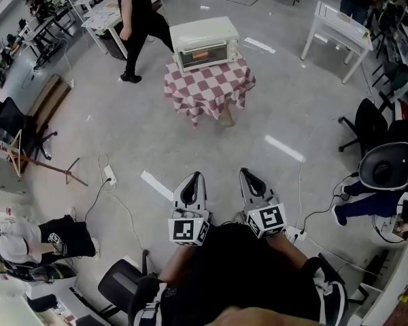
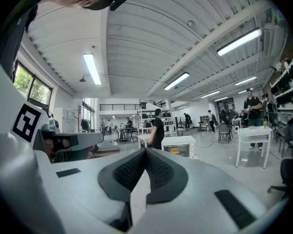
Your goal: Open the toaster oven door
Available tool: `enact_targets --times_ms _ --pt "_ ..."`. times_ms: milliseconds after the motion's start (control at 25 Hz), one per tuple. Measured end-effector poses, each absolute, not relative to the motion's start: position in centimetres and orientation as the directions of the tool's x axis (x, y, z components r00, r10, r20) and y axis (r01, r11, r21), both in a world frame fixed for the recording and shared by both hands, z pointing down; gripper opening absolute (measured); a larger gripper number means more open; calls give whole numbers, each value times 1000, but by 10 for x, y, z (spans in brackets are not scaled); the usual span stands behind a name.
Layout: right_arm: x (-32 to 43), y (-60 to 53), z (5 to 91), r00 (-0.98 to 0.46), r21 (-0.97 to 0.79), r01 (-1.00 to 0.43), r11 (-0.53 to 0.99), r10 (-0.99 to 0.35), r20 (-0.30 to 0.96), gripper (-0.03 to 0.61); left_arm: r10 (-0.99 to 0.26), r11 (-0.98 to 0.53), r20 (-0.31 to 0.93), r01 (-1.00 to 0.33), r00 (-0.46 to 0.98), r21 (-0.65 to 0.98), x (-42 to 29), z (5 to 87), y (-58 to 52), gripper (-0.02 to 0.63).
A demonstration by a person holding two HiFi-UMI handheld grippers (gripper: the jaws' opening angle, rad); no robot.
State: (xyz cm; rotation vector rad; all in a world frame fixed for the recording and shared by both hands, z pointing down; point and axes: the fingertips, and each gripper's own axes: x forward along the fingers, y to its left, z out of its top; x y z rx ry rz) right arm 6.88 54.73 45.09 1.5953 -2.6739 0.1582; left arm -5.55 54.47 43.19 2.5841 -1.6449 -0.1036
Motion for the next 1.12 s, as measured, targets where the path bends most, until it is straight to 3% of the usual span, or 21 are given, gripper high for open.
enact_targets --times_ms 680,1120 --pt "135 546 455 -482 -85 -874 478 -876 26 26 -920 -391 12 -918 393 66 1 440 556 9" --pt "123 465 481 -492 -53 -870 490 -868 68 26 -910 -405 40 -905 413 125 -1 474 467 9"
